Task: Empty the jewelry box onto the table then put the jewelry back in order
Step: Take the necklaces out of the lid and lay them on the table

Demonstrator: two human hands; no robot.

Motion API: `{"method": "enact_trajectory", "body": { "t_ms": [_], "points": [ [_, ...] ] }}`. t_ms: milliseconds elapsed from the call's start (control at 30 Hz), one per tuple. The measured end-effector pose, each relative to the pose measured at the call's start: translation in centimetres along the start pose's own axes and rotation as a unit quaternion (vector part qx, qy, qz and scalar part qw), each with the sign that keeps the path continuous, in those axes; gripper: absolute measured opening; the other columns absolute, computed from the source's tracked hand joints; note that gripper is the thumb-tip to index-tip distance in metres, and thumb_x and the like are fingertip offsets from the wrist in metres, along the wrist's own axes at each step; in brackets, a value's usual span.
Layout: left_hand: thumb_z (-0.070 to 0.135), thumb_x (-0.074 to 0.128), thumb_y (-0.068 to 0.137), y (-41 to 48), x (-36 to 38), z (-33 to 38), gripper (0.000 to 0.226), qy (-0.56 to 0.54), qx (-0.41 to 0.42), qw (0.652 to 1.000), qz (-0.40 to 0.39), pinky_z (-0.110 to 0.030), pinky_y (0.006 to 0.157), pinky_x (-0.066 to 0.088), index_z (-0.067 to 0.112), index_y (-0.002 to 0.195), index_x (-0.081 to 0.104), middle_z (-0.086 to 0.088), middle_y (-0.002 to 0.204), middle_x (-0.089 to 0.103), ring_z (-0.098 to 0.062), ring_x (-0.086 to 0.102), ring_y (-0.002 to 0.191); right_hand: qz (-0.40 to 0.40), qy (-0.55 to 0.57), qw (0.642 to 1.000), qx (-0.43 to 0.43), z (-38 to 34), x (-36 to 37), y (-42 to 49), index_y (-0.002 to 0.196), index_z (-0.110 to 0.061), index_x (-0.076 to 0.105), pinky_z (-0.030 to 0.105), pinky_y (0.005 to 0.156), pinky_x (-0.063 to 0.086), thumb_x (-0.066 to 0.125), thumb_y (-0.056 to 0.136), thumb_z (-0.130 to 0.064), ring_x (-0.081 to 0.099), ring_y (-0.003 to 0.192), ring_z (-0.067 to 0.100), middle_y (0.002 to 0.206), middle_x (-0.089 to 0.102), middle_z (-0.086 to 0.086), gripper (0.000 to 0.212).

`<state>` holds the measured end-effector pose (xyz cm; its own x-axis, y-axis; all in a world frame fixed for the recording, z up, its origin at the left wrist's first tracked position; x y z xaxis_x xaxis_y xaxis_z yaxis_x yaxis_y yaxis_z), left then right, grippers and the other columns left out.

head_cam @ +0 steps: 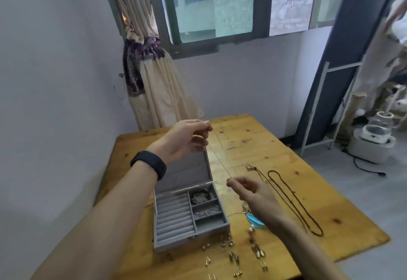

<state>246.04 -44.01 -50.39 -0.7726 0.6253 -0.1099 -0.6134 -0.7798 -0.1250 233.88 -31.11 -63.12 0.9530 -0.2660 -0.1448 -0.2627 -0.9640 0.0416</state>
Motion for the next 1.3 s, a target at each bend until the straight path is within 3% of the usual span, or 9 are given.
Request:
{"method": "enact_trajectory", "body": {
  "t_ms": [100,233,333,500,767,967,1067,1167,1300],
  "points": [
    [0.015,0.058,0.099,1.5,2.9,-2.0,0.013,-0.006,-0.025,0.999,-0.027,-0.032,0.067,0.047,0.006,0.093,0.066,-0.004,0.073,0.06,-0.018,0.058,0.066,0.032,0.073,0.996,0.04,2.4,-2.8,-2.8,0.103,-0.016,0.073,0.031,0.081,0.059,0.062,0.092,-0.038,0.071,0.092,0.014,0.098,0.074,-0.001,0.026],
    [0.019,0.064,0.095,3.6,7.8,-5.3,0.012,-0.004,-0.054,0.997,-0.058,-0.033,0.072,0.049,0.008,0.097,0.067,-0.001,0.076,0.062,-0.016,0.06,0.069,0.121,0.105,0.985,0.067,5.2,-7.0,-6.0,0.099,-0.013,0.072,0.03,0.073,0.058,0.066,0.088,-0.039,0.068,0.076,0.016,0.092,0.074,0.005,0.029],
    [0.024,0.066,0.095,5.8,12.3,-7.8,0.016,0.078,-0.043,0.994,-0.058,-0.031,0.073,0.05,0.009,0.1,0.07,0.002,0.078,0.067,-0.013,0.06,0.071,0.188,0.071,0.976,0.085,7.4,-11.1,-8.5,0.095,-0.016,0.072,0.031,0.071,0.057,0.065,0.095,-0.033,0.07,0.075,0.016,0.089,0.074,0.002,0.019],
    [0.031,0.064,0.096,9.8,19.8,-11.1,0.019,0.229,0.017,0.972,-0.052,-0.023,0.057,0.048,0.015,0.093,0.072,0.003,0.08,0.073,-0.01,0.059,0.064,0.266,-0.059,0.953,0.134,10.6,-17.7,-11.4,0.084,-0.029,0.072,0.031,0.074,0.055,0.063,0.093,-0.047,0.068,0.078,0.006,0.081,0.073,-0.009,0.023],
    [0.037,0.056,0.097,15.2,25.1,-16.0,0.019,0.326,0.018,0.945,-0.014,-0.036,0.075,0.057,0.023,0.093,0.069,0.005,0.087,0.073,-0.019,0.068,0.082,0.274,-0.238,0.912,0.189,13.0,-22.2,-10.3,0.088,-0.038,0.06,0.024,0.068,0.049,0.058,0.091,-0.057,0.061,0.081,-0.003,0.08,0.066,-0.022,0.019],
    [0.04,0.055,0.097,17.2,26.8,-16.9,0.022,0.517,0.105,0.849,-0.032,-0.039,0.077,0.056,0.027,0.102,0.071,0.003,0.101,0.069,-0.023,0.063,0.094,0.243,-0.437,0.852,0.154,12.8,-21.4,-8.1,0.09,-0.033,0.058,0.031,0.06,0.052,0.049,0.095,-0.057,0.063,0.077,0.012,0.079,0.064,-0.016,0.027],
    [0.033,0.055,0.097,17.7,27.2,-16.9,0.02,0.571,0.136,0.809,-0.029,-0.041,0.082,0.052,0.027,0.104,0.072,0.001,0.106,0.067,-0.025,0.06,0.101,0.267,-0.5,0.82,0.082,12.5,-20.5,-7.7,0.075,-0.027,0.061,0.027,0.046,0.043,0.062,0.091,-0.043,0.055,0.067,0.015,0.069,0.057,-0.011,0.023],
    [0.034,0.055,0.096,18.2,26.7,-17.2,0.018,0.572,0.132,0.809,-0.023,-0.041,0.084,0.05,0.03,0.105,0.07,0.002,0.107,0.065,-0.024,0.057,0.101,0.279,-0.502,0.817,0.056,13.1,-20.1,-7.5,0.075,-0.022,0.064,0.026,0.042,0.042,0.071,0.088,-0.029,0.051,0.062,0.015,0.068,0.055,-0.009,0.016],
    [0.037,0.056,0.094,18.3,26.4,-17.5,0.02,0.555,0.121,0.823,-0.033,-0.043,0.087,0.05,0.03,0.107,0.069,0.003,0.105,0.063,-0.023,0.057,0.102,0.285,-0.457,0.841,0.048,13.9,-20.1,-7.5,0.101,-0.022,0.07,0.029,0.055,0.052,0.07,0.088,-0.03,0.058,0.073,0.013,0.082,0.062,-0.009,0.015]
  ]
}}
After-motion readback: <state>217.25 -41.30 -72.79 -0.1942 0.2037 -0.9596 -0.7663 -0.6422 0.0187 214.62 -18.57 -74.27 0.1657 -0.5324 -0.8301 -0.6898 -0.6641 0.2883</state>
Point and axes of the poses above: each hand's wrist, its own y-axis towards the middle knuckle, its own x-axis out of the palm, z = x × y, the point moved 8 cm from there along y, towards the middle knuckle
